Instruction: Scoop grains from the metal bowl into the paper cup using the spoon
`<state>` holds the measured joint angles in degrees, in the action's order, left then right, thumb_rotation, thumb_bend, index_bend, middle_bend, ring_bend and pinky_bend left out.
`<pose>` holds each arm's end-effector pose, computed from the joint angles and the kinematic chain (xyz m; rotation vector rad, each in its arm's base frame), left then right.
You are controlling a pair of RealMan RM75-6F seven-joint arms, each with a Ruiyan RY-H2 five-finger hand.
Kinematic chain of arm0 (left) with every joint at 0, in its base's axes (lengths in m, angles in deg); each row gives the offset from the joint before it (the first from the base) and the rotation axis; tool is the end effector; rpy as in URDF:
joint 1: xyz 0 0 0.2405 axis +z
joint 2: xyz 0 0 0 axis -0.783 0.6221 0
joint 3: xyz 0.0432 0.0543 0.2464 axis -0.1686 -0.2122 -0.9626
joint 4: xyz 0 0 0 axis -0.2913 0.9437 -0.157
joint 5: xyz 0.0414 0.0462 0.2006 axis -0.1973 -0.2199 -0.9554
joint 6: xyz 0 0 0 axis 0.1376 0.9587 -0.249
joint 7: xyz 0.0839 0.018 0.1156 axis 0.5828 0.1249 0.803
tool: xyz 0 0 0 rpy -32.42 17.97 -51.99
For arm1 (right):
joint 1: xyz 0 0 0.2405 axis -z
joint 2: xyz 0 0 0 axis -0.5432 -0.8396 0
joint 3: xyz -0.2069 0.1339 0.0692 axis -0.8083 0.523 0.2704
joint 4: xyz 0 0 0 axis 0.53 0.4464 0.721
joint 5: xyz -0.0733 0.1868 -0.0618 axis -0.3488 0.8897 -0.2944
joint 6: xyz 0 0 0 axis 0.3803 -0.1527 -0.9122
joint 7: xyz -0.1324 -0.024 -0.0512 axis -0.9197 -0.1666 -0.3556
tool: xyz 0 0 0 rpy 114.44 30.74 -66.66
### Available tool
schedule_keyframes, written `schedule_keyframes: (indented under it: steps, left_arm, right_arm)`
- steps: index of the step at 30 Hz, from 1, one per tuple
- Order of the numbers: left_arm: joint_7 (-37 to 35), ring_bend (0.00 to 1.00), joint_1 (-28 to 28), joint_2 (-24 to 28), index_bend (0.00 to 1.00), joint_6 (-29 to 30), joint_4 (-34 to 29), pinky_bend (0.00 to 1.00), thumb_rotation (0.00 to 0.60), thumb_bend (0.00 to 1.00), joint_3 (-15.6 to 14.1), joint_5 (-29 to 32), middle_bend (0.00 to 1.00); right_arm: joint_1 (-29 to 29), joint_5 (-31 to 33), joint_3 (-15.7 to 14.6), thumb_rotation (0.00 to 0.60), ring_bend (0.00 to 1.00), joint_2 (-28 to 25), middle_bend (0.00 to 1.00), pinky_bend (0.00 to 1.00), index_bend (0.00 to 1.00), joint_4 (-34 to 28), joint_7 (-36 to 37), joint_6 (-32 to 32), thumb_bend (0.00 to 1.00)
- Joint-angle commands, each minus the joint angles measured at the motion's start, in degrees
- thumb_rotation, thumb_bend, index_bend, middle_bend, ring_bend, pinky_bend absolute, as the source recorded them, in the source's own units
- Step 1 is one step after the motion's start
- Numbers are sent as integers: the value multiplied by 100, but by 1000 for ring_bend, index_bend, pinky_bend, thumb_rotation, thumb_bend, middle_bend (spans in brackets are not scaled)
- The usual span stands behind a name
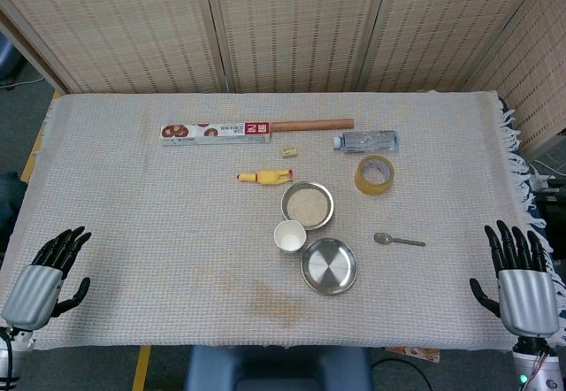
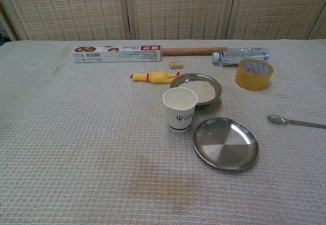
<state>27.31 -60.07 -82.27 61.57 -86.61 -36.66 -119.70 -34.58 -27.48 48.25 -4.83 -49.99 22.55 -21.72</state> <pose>-0.3074 0.1861 0.1414 -1.5672 -0.8723 -1.0073 -0.2879 -0.1505 0.1406 1.3348 -0.7032 0.7507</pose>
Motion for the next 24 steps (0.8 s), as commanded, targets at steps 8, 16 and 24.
schedule_keyframes:
  steps: [8,16,24]
  left_arm:
    - [-58,0,-42,30,0,-98,-102,122,600,455,-33,-19,0]
    - [-302,0,-112,73,0,-239,-40,122,600,455,-60,-1,0]
    - [-444,0,-120,124,0,-306,-28,123,600,456,-85,47,0]
  right_arm:
    - [-442,571,639,600,0,824,137,0,203,577,-20,625,222]
    - [-1184,1217,982,600,0,1709,243,0,463,1477,-383,1771,234]
    - [-1599,1593,1051,600,0,2319,247,0,538,2294,-370,2465,281]
